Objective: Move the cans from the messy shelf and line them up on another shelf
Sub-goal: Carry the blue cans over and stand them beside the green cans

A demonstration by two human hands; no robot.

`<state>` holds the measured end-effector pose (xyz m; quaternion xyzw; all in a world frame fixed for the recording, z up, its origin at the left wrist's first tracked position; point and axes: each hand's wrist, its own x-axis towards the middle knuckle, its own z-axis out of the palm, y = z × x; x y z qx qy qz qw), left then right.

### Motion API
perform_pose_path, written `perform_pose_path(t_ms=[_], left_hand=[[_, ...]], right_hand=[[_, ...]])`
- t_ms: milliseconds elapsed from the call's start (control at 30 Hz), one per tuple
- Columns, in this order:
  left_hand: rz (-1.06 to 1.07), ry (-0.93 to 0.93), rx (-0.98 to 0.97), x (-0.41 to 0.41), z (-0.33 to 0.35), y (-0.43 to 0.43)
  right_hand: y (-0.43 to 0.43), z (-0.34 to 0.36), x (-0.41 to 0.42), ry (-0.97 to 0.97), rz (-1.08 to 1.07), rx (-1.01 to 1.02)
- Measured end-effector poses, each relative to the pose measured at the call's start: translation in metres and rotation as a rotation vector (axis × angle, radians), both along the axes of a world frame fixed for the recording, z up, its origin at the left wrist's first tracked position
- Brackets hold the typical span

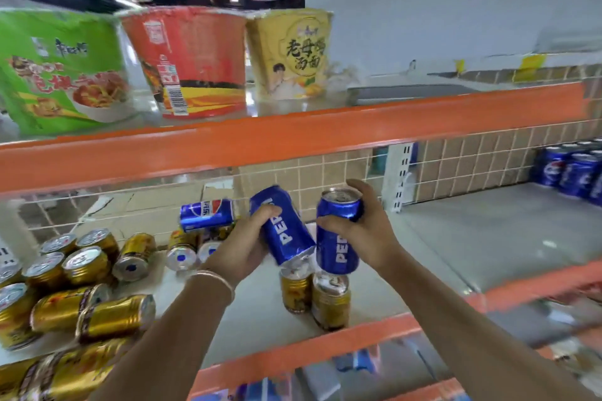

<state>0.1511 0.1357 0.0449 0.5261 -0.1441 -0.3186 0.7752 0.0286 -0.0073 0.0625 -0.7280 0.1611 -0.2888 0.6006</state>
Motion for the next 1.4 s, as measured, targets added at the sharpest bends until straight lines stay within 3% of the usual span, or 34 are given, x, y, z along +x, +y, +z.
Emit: perform_pose_path(t_ms=[167,333,533,700,1033,1400], left_hand=[[-0.148,-0.193,0.153,-0.076,0.004,-0.082],[-0.354,-0.224,0.141,-0.162,-0.007,-0.160],[-0.542,-0.150,0.130,-0.251,-0.022,-0.247],[-0.644,-0.264,0.171,-0.292,-0.030,-0.314],[-0.664,-0.416,0.104,-0.303,-0.052,-0.469],[-0.573,-0.647,0.240,-0.220,-0.069,-0.601]], right_hand=[[-0.074,-0.003,-0.093,0.020,-0.152,0.100],[-0.141,-0.015,-0.191,0.032,-0.372,0.240],[-0.201,-0.031,-0.285,0.079,-0.569,0.205],[-0.246,-0.046,-0.327,0.116,-0.685,0.165],[-0.384,-0.075,-0.338,0.176,-0.858,0.112],[-0.539,-0.087,-0.239,0.320,-0.871,0.002]])
